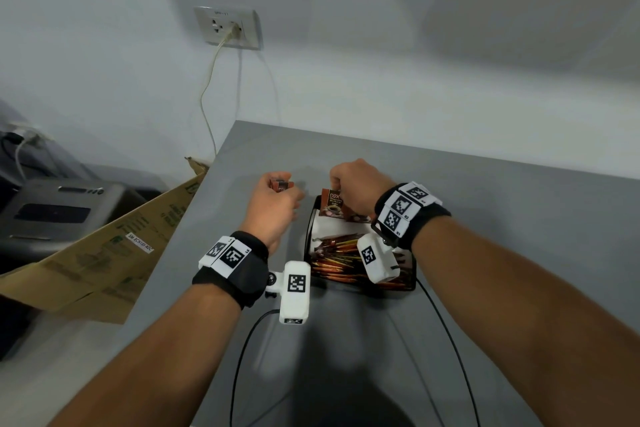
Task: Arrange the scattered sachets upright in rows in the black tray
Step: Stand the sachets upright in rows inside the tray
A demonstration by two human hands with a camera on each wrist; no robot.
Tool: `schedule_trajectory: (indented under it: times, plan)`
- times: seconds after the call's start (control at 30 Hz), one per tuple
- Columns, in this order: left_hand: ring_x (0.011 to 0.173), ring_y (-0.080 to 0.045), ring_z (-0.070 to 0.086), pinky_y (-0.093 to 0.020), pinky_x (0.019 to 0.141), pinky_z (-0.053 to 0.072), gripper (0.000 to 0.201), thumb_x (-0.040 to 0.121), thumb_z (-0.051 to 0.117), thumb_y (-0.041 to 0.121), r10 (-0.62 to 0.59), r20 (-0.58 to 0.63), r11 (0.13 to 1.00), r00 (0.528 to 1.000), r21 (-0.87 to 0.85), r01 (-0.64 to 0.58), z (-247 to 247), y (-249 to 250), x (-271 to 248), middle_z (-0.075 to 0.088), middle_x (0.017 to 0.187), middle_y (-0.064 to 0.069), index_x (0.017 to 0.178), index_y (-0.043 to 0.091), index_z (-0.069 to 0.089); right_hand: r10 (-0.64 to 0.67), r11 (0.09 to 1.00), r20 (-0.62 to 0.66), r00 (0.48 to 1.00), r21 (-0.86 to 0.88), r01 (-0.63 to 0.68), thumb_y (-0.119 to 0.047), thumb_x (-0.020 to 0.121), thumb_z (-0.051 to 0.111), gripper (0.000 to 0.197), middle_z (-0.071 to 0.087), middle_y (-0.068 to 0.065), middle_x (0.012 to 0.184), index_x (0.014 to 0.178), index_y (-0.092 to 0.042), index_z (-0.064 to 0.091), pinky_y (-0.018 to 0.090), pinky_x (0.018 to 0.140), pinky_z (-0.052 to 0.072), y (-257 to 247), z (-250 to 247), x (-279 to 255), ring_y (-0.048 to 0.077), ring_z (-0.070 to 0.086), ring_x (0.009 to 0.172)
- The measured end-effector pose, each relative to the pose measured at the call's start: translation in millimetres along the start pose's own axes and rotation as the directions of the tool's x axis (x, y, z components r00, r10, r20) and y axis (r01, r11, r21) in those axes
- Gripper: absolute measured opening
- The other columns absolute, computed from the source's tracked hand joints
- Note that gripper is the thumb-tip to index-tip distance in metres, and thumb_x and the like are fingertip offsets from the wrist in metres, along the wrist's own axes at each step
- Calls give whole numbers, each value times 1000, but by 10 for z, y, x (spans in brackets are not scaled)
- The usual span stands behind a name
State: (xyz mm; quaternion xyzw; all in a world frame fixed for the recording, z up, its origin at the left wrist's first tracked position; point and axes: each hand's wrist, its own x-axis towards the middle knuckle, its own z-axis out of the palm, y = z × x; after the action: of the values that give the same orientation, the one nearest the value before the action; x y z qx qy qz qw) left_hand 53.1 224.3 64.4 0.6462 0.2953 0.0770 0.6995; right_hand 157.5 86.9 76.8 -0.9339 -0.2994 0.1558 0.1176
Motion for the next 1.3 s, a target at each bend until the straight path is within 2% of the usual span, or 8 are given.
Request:
schedule_trajectory:
  times: [0.2, 0.3, 0.4, 0.53, 0.67, 0.83, 1.0, 1.3]
  plan:
    - [80, -15, 56, -31, 72, 50, 34, 91, 62, 4, -15, 25, 1000, 1000, 9, 15, 24, -10, 13, 58, 101, -1, 121, 18, 52, -18, 1000, -9, 1000, -14, 18, 7, 91, 49, 30, 63, 8, 104, 101, -14, 67, 31, 70, 47, 6, 5, 15, 25, 62, 87]
    - [82, -17, 56, -34, 75, 50, 31, 92, 62, 5, -23, 37, 1000, 999, 16, 22, 24, -21, 10, 59, 98, -1, 116, 22, 52, -14, 1000, -19, 1000, -13, 14, 6, 91, 49, 29, 62, 7, 103, 100, -15, 67, 31, 67, 48, -10, 37, 31, 24, 62, 85]
    - [83, -17, 56, -35, 76, 50, 30, 92, 62, 5, -27, 46, 999, 999, 22, 26, 11, -31, 17, 59, 99, -2, 114, 23, 53, -9, 1000, -16, 1000, -3, 9, 8, 90, 48, 31, 63, 8, 102, 99, -15, 67, 33, 70, 53, -13, 56, 55, 25, 62, 84]
    - [84, -18, 56, -36, 77, 50, 30, 92, 61, 5, -30, 57, 999, 998, 26, 29, -4, -28, 17, 59, 98, -2, 114, 23, 53, -7, 1000, -14, 1000, -19, 6, 8, 90, 48, 31, 64, 8, 102, 100, -14, 67, 31, 66, 47, -7, 65, 70, 25, 61, 83]
    - [84, -17, 56, -35, 76, 50, 31, 92, 61, 6, -34, 62, 999, 997, 31, 32, -5, -26, 11, 59, 99, -3, 119, 20, 53, -4, 1000, -15, 1000, -28, 4, 7, 90, 49, 31, 64, 8, 104, 102, -15, 68, 33, 69, 51, 2, 77, 86, 25, 62, 85]
    - [80, -16, 56, -33, 72, 50, 30, 92, 62, 6, -40, 68, 999, 997, 36, 37, 7, -26, 6, 59, 97, -5, 118, 19, 54, -20, 999, -22, 1000, -40, 19, 8, 91, 48, 31, 64, 10, 104, 103, -13, 66, 32, 66, 48, 7, 67, 75, 26, 63, 85]
    - [80, -17, 55, -34, 73, 50, 28, 91, 62, 5, -43, 70, 998, 997, 37, 41, 15, -32, 6, 59, 96, -4, 114, 21, 54, -24, 999, -14, 1000, -31, 23, 8, 90, 47, 32, 63, 11, 107, 106, -11, 65, 41, 79, 58, -15, 35, 88, 28, 64, 88]
    - [81, -17, 55, -36, 77, 50, 29, 92, 61, 5, -47, 80, 998, 996, 41, 44, -2, -46, -2, 59, 98, -4, 115, 21, 54, 7, 997, 17, 1000, -80, -6, 4, 90, 50, 30, 63, 10, 108, 110, -14, 63, 41, 83, 57, 18, 69, 84, 28, 63, 91]
